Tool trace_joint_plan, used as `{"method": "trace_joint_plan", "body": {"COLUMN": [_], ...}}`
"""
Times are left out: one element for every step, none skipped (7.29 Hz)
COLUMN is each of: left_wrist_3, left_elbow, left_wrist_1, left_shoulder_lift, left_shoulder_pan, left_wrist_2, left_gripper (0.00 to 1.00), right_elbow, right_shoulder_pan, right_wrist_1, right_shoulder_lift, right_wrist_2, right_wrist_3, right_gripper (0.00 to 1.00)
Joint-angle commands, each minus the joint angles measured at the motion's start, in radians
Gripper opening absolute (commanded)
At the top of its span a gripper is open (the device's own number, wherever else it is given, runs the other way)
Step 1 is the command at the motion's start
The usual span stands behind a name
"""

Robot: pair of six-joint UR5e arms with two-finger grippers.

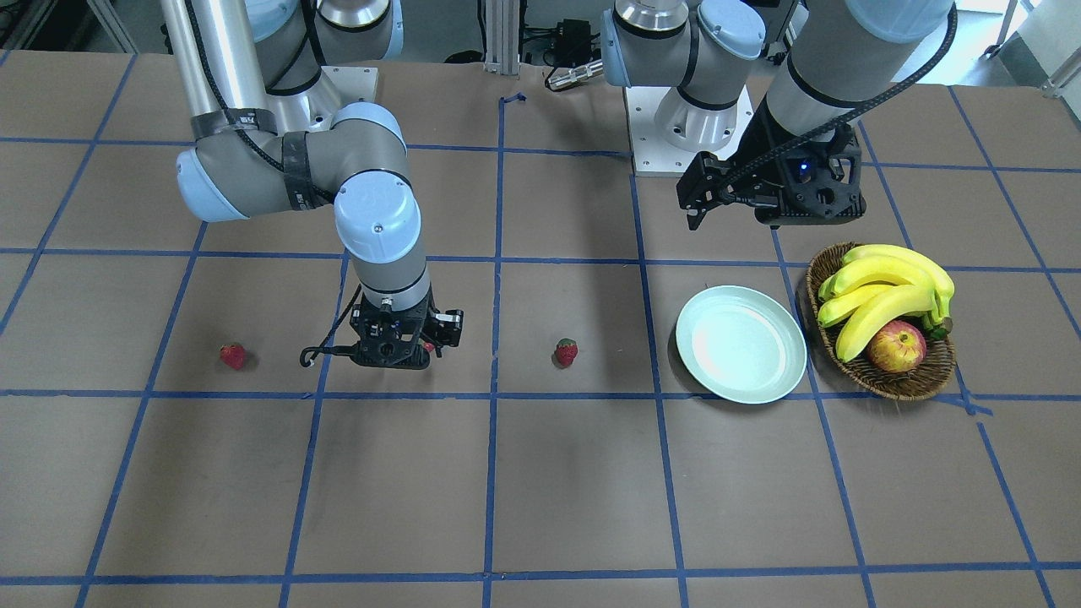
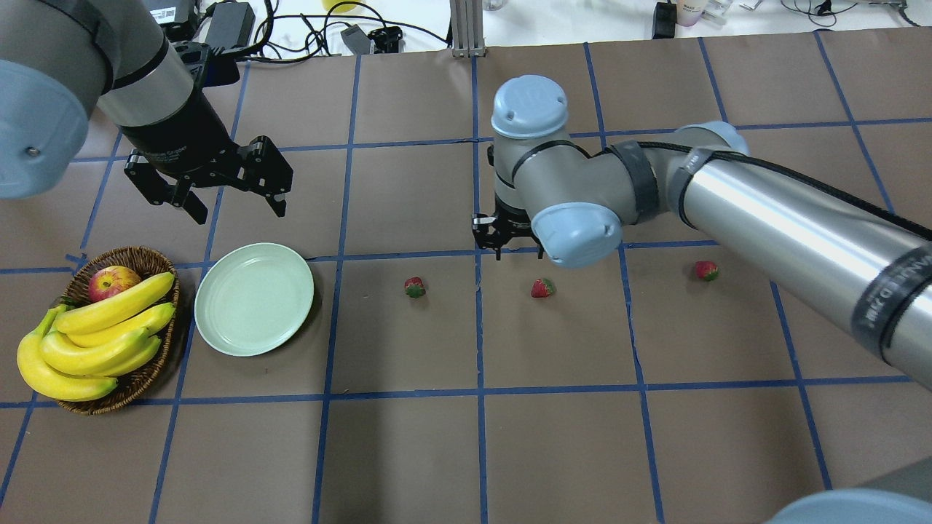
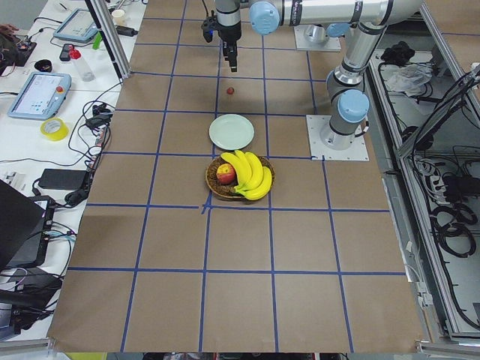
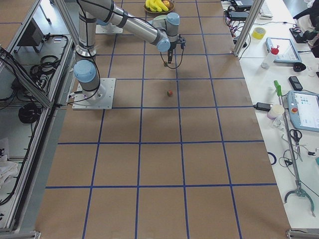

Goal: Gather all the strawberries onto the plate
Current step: 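Move the right gripper back to the second strawberry and grasp it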

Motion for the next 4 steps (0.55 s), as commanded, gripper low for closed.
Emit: {"method": "trace_joint_plan", "body": {"left_wrist_3": [0.0,0.0,0.0,0.0], "left_elbow": [0.0,0.0,-0.003,-0.018], "left_wrist_1": [-0.001,-0.003,-0.001,0.0], "left_shoulder_lift": [-0.001,0.002,0.002,0.002], "left_shoulder_pan": [0.0,0.0,0.0,0.0], "left_wrist_2": [0.0,0.002,0.0,0.0], "left_gripper": [1.0,1.0,1.0,1.0], "right_elbow": [0.06,0.058,0.055,0.051], "right_shoulder_pan": [-0.009,-0.009,-0.009,-0.009], "right_wrist_1": [-0.057,-0.057,-0.056,-0.054], "right_shoulder_lift": [0.008,0.011,0.011,0.011], "right_wrist_2": [0.032,0.084,0.073,0.076], "right_wrist_3": [0.006,0.006,0.006,0.006], "right_gripper": [0.7,0.63,0.43,0.16]}}
